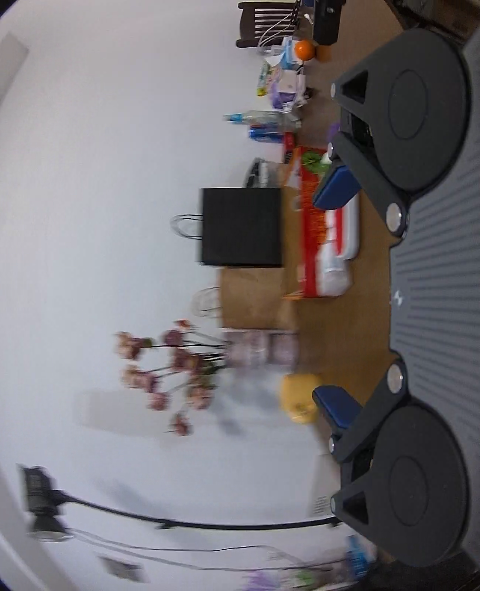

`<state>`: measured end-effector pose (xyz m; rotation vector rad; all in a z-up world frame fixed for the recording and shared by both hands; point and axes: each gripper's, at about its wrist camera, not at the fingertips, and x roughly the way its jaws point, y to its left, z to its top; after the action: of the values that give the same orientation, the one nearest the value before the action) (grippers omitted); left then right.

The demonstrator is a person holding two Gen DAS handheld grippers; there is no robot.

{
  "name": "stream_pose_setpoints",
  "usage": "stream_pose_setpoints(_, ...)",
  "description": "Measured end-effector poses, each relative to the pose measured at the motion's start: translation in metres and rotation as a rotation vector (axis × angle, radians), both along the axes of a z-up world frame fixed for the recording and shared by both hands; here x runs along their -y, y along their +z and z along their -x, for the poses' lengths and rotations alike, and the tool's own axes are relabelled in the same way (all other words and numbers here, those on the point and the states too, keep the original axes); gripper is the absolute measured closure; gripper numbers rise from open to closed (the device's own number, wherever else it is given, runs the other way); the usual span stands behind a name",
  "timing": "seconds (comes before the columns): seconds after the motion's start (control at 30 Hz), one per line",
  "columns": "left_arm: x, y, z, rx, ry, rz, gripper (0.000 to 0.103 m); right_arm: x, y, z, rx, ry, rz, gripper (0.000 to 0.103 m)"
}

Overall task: Organize rigid objects
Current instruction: 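Lift both tools away from the box back toward the table, then grasp the red-and-white lint roller with the left gripper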

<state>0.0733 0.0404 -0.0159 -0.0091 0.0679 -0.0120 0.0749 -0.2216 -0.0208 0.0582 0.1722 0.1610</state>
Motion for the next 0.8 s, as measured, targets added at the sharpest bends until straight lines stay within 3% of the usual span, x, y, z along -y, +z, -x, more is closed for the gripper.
stream_pose_setpoints(0.1,-0.001,-0.01,-0.016,-0.062,-0.018,0.019,0.0,0.007,-0.009,-0.021,-0.097,-0.041,-0.004,0.002)
stream_pose_setpoints(0.2,0.003,-0.016,-0.04,-0.114,-0.021,0.0,0.0,0.016,-0.02,-0.045,-0.175,-0.057,-0.009,0.012)
stream_pose_setpoints(0.37,0.011,-0.012,-0.094,-0.198,-0.036,0.012,0.0,0.027,-0.021,-0.092,-0.205,-0.069,0.007,0.022)
stream_pose_setpoints(0.5,0.018,-0.011,-0.149,-0.291,-0.061,0.042,0.0,0.035,-0.018,-0.141,-0.221,-0.044,0.01,0.045)
stream_pose_setpoints(0.67,0.031,-0.011,-0.217,-0.357,-0.138,0.037,0.013,0.047,-0.022,-0.213,-0.283,-0.024,-0.021,0.065)
stream_pose_setpoints(0.73,0.032,-0.014,-0.247,-0.405,-0.154,0.063,0.027,0.05,-0.025,-0.236,-0.301,-0.034,-0.03,0.071)
stream_pose_setpoints(0.8,0.03,-0.019,-0.275,-0.478,-0.183,0.111,0.03,0.052,-0.031,-0.257,-0.345,-0.053,-0.032,0.077)
